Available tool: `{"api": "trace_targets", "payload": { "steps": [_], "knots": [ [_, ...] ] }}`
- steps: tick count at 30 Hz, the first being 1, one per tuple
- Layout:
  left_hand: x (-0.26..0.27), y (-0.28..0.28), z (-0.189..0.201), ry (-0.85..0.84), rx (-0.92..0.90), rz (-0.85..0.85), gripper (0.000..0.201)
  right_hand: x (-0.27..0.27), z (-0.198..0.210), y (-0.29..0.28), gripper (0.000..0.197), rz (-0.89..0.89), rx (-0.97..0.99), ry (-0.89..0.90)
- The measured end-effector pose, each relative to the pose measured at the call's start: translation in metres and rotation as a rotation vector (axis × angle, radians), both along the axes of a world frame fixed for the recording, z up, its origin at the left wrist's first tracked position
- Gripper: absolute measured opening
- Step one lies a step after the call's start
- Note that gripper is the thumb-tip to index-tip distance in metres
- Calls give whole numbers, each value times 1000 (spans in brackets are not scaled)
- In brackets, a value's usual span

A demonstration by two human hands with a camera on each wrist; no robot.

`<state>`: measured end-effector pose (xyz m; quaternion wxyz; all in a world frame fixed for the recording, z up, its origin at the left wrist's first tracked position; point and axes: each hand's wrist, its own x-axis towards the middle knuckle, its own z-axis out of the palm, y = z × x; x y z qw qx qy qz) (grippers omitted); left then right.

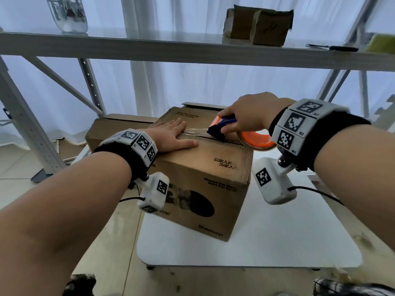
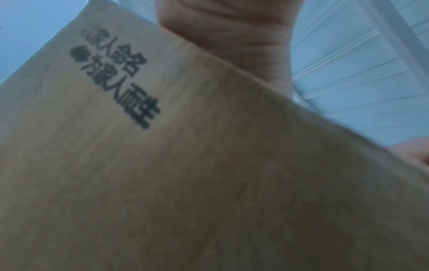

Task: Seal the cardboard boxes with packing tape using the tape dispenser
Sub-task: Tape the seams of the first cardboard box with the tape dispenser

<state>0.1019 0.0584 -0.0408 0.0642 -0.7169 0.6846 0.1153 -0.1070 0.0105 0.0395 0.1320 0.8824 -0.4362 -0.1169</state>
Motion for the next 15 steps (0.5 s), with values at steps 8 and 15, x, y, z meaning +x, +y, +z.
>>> {"api": "trace_targets", "payload": {
  "steps": [8, 15],
  "knots": [
    [-2, 3, 0, 4, -18, 105, 100, -1, -5, -3, 57, -12, 2, -46],
    [-28, 3, 11, -54, -6, -45, 95, -14, -7, -10, 58, -30, 12, -39]
  ]
}}
